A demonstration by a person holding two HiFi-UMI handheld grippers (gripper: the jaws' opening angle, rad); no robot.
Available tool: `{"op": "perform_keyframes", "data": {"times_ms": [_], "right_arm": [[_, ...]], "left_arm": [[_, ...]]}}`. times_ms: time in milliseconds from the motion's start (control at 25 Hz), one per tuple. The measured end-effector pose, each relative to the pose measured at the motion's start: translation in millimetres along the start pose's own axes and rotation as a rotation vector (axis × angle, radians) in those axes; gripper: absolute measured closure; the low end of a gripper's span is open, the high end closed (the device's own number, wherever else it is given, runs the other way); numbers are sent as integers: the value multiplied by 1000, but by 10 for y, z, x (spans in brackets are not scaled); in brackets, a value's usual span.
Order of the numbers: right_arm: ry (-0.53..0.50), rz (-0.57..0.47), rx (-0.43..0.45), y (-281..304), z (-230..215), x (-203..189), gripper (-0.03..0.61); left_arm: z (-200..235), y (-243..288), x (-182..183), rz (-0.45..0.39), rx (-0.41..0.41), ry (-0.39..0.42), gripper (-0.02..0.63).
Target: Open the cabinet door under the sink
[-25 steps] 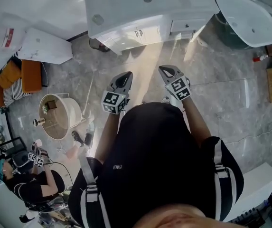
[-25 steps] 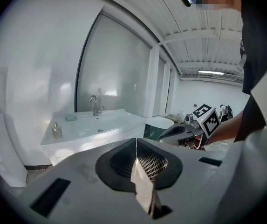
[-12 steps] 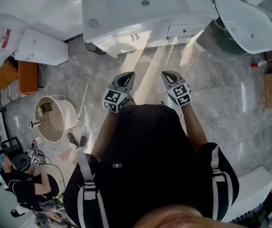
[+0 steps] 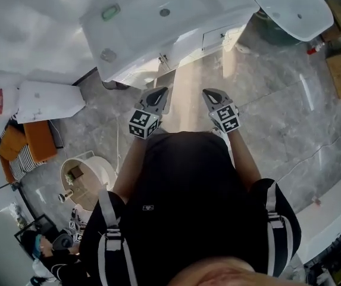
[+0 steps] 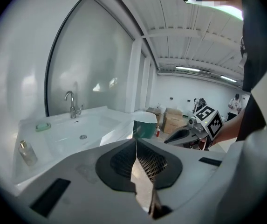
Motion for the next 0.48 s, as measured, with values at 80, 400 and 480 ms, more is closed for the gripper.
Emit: {"op": "perform_keyframes", "data": {"times_ms": [80, 400, 480], "right_arm": [[2, 8, -12, 136, 74, 47, 520], [19, 92, 11, 686, 331, 70, 520], [42, 119, 30, 883, 353, 5, 520]], "left_arm": [[175, 2, 20, -8, -26, 13, 598], [612, -269, -325, 4, -40, -61, 598], [683, -364, -441, 16, -32, -89, 598]]}}
Point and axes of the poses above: the fingertips, and each gripper's own axes: y forward along the fingers, z to its left, x out of its top, the point moved 8 cm from there along -y, backward along the fingers, and after that the axes turned 2 degrees about x, right-handed, at the moved point
